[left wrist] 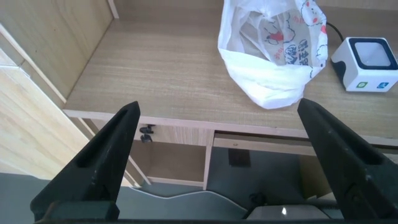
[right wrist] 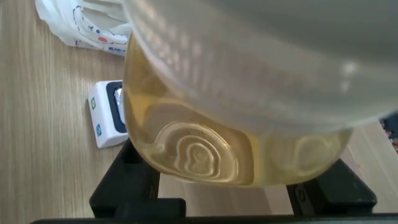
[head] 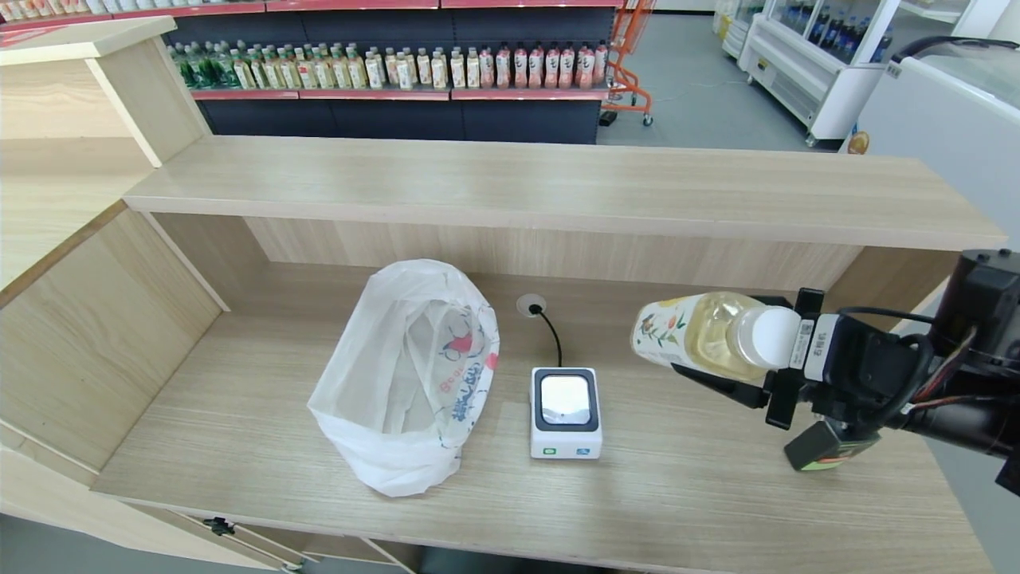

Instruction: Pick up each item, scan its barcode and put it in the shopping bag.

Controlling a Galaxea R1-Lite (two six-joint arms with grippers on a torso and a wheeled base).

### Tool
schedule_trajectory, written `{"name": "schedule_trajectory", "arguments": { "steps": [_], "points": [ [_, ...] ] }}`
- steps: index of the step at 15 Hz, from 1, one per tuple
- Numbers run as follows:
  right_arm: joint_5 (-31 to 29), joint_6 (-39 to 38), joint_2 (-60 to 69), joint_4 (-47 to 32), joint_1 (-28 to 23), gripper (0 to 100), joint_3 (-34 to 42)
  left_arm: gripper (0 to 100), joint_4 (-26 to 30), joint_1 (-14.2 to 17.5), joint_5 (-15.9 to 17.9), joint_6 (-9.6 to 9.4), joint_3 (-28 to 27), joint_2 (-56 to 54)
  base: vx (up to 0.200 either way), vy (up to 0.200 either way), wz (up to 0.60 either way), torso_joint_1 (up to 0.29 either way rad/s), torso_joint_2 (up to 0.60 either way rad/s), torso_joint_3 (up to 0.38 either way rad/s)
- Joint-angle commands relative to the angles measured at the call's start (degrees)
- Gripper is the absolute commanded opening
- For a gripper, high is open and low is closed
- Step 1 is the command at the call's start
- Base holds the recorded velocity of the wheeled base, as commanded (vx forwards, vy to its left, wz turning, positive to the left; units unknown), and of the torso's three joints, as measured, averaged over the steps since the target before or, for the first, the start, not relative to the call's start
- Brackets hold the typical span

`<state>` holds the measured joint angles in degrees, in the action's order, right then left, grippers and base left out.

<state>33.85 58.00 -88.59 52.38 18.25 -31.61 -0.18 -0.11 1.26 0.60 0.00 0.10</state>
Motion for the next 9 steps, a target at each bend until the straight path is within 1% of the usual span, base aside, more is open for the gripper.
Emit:
{"name": "schedule_trajectory", "arguments": {
  "steps": [1, 4, 6, 9],
  "points": [
    [0.07, 0.09, -3.26, -0.35, 0.03, 0, -2.14, 100, 0.01, -0.07, -0.03, 0.02, 0.00, -0.01, 0.000, 0.200, 0.00, 0.012, 0.00, -0.002],
    [0.95, 0.00, -7.21, -0.18, -0.23, 0, -3.63, 100, 0.01, -0.07, -0.03, -0.16, 0.00, -0.01, 0.000, 0.200, 0.00, 0.004, 0.00, 0.001],
    [3.76, 0.18, -10.46, 0.70, -2.34, 0, -3.90, 100, 0.01, -0.07, -0.03, -0.33, 0.00, -0.01, 0.000, 0.000, 0.00, 0.000, 0.00, 0.000],
    [8.69, 2.82, -14.86, 2.02, -7.70, 0, -4.16, 100, 0.01, -0.07, -0.03, -0.33, 0.00, -0.01, 0.000, 0.000, 0.00, 0.000, 0.00, 0.000]
  ]
}}
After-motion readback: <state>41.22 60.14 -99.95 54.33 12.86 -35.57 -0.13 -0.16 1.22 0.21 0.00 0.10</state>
